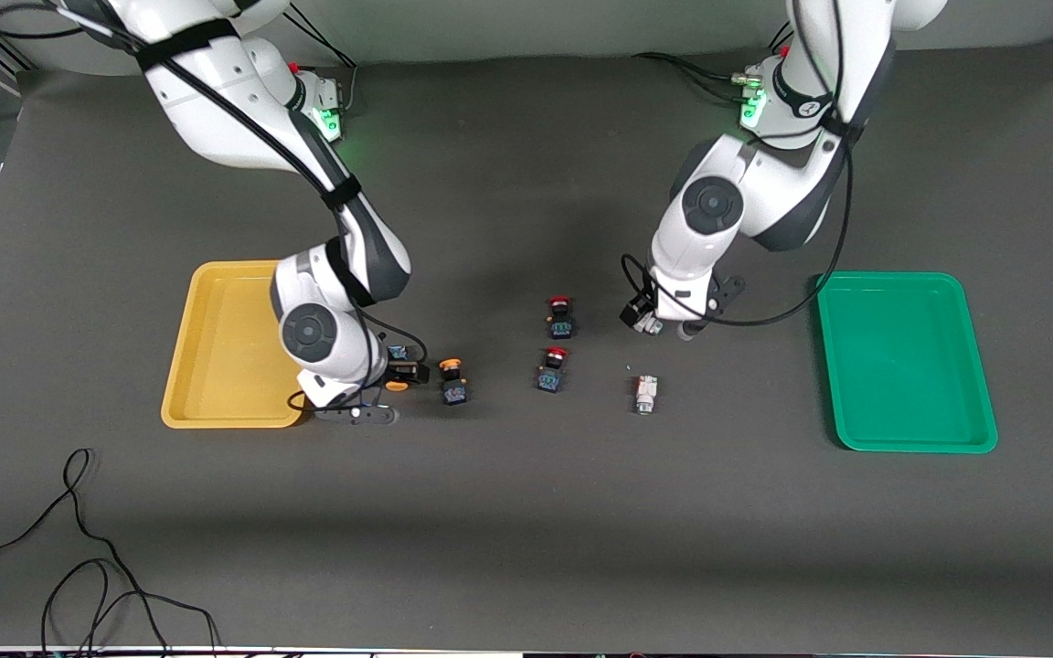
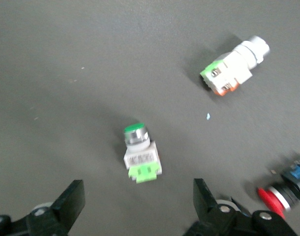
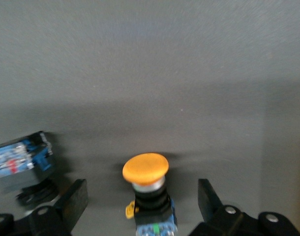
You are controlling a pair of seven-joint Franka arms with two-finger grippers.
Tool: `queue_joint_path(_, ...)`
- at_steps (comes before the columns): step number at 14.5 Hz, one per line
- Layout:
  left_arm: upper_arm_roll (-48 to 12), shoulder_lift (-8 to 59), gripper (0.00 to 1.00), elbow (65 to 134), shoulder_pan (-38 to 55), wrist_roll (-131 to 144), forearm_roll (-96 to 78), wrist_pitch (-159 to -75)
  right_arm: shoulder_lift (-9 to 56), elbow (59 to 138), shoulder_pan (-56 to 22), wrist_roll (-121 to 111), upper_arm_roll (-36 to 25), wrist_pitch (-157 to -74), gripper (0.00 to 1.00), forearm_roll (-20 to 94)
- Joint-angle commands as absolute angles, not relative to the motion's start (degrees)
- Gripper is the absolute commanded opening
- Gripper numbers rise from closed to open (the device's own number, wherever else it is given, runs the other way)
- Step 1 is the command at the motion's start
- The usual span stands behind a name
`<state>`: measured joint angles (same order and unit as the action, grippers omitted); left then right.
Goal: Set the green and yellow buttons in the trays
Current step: 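Grasp the orange button with the right gripper while the left gripper grasps the green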
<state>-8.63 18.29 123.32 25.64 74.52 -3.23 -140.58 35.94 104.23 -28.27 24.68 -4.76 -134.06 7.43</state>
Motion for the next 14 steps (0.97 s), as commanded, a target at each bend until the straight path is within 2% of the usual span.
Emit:
queue_joint_path(1,-7.9,21.6,0.98,123.0,26.5,76.0,-1.8,-144.4,37.3,103.5,-30.1,24.6,-5.4,-135.5,0.99,8.3)
queue_joint_path(4,-7.8,24.1,0.98,122.5,26.4,76.0,-1.7,-146.5,36.7,104.9,-30.2,24.6,-5.4,-135.7,0.99,8.3)
queue_joint_path(5,-7.9,24.4,0.98,122.5,26.4,76.0,-1.7,-147.2,36.4,105.6,-30.3,24.6,-5.4,-135.8,0.71,8.3)
queue_joint_path(6,-7.9,24.8,0.98,122.4,26.5,76.1,-1.7,-147.7,36.1,106.0,-30.3,24.5,-5.4,-136.0,0.33,8.3)
queue_joint_path(7,-7.8,25.7,0.98,122.3,26.6,76.1,-1.7,-148.7,36.0,106.1,-30.3,24.5,-5.5,-136.1,0.07,8.2)
queue_joint_path(8,-7.9,26.4,0.98,122.4,26.6,76.1,-1.6,-149.9,35.7,106.5,-30.4,24.6,-5.5,-136.2,0.0,8.2)
queue_joint_path(10,-7.9,26.5,0.9,122.4,27.1,76.1,-1.6,-149.9,34.3,107.6,-30.3,25.5,-5.5,-136.1,0.0,8.2)
queue_joint_path(12,-7.9,26.2,0.49,122.4,27.2,76.1,-0.6,-149.3,31.8,108.6,-30.1,26.1,-5.9,-135.1,0.0,8.3)
queue_joint_path(14,-7.9,25.9,0.23,122.5,27.3,76.1,-0.2,-149.1,28.7,108.7,-29.7,26.0,-6.2,-131.1,0.0,8.3)
